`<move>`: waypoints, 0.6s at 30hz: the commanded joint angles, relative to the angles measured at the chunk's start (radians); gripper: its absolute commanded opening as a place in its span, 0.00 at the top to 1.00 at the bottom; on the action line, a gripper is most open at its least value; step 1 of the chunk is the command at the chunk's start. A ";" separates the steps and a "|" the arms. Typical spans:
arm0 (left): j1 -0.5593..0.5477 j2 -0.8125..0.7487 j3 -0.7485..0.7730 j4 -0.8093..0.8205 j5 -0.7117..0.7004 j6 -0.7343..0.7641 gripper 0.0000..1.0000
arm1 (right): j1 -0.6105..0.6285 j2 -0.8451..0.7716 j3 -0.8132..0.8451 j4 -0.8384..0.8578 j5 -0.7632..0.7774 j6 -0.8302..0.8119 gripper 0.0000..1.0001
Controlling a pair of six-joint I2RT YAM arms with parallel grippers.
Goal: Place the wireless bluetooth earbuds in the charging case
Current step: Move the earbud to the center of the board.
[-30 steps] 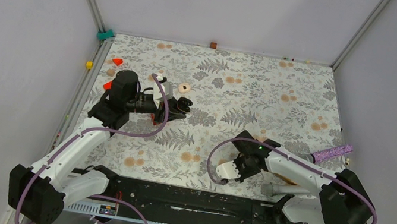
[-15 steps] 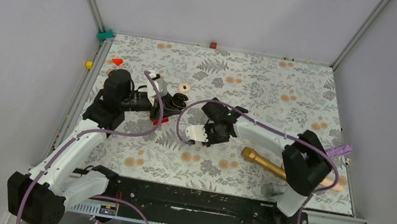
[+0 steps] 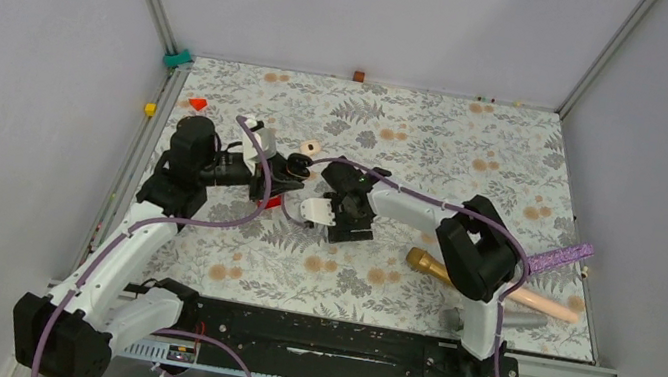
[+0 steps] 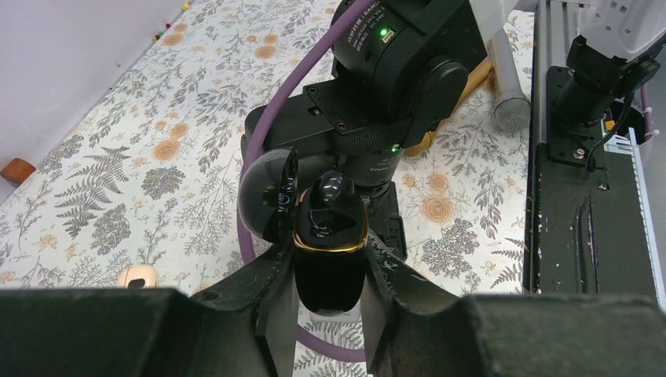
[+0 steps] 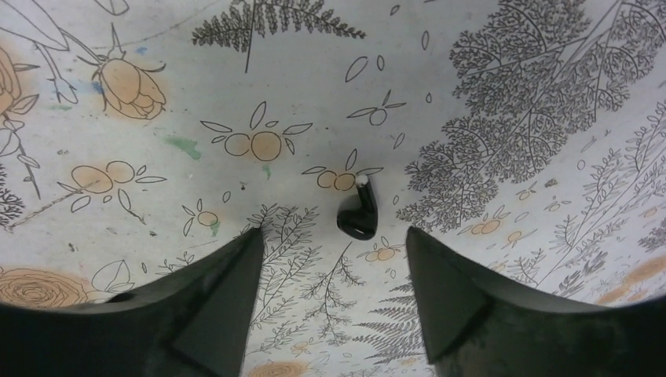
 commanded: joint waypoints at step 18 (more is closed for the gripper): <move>0.019 -0.021 0.008 0.078 0.022 -0.028 1.00 | -0.331 -0.243 0.130 -0.117 -0.538 0.850 0.01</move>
